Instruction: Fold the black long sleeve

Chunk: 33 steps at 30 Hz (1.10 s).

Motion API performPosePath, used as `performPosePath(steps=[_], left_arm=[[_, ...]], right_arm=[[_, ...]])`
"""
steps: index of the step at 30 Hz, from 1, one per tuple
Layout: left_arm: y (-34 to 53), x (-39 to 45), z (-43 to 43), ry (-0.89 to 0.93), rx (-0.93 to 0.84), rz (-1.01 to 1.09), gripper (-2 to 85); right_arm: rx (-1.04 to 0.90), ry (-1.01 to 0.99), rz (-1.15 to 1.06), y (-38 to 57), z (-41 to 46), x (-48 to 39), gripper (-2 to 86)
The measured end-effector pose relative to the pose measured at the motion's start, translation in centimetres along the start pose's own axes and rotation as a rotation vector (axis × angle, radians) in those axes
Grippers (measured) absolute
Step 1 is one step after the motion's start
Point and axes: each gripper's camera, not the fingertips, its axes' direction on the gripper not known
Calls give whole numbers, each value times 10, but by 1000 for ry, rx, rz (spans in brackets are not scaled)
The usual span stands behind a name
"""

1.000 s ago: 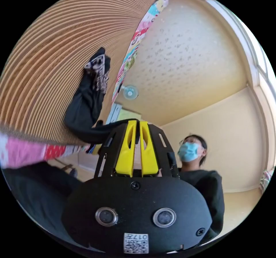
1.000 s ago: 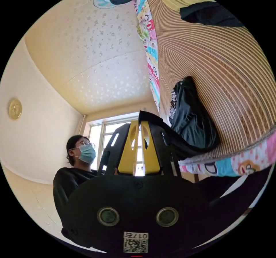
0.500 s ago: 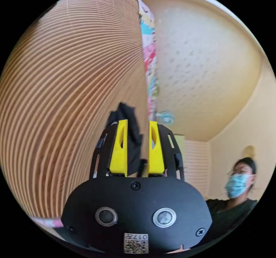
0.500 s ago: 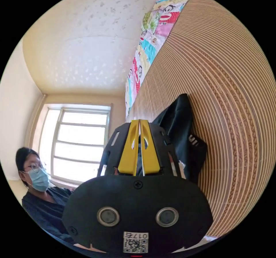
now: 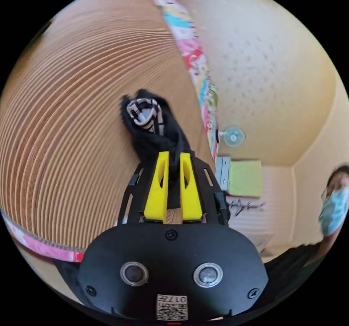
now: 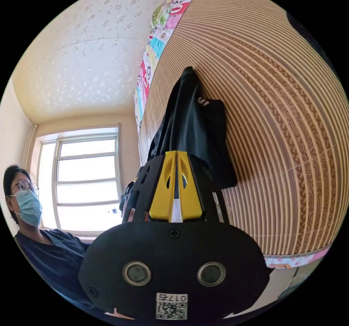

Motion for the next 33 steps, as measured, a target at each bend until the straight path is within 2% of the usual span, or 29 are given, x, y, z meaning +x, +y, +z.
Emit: performPosePath(steps=[2, 3, 5, 6, 8, 10, 12, 16, 20, 27, 29, 33], left_arm=[[13, 92, 48, -33, -65, 268, 51], [20, 112, 64, -30, -93, 329, 51], [60, 175, 136, 8, -237, 534, 52], [72, 186, 157, 17, -287, 571, 53], [119, 205, 231, 52, -523, 645, 62], [146, 202, 255, 53, -575, 663, 68], [156, 188, 254, 17, -525, 626, 74], [139, 115, 238, -126, -374, 327, 122], [122, 56, 250, -193, -346, 151, 161], [138, 46, 312, -134, -542, 118, 117], [153, 49, 321, -110, -628, 122, 82], [166, 79, 281, -159, -510, 233, 66]], right_arm=[[34, 7, 16, 2, -17, 7, 6], [62, 11, 33, 4, -28, 14, 7], [97, 21, 67, 6, -44, 26, 9], [117, 23, 89, 7, -54, 35, 11], [147, 11, 124, 7, -67, 49, 16], [174, -28, 143, 5, -81, 61, 26], [199, -44, 130, -5, -97, 70, 43], [155, -40, 121, -32, -107, 85, 83], [64, -29, 75, -62, -95, 97, 103], [-109, -97, 65, -83, -61, 116, 83], [-153, -113, 92, -82, -55, 116, 81], [-225, -23, 84, -68, -37, 91, 75]])
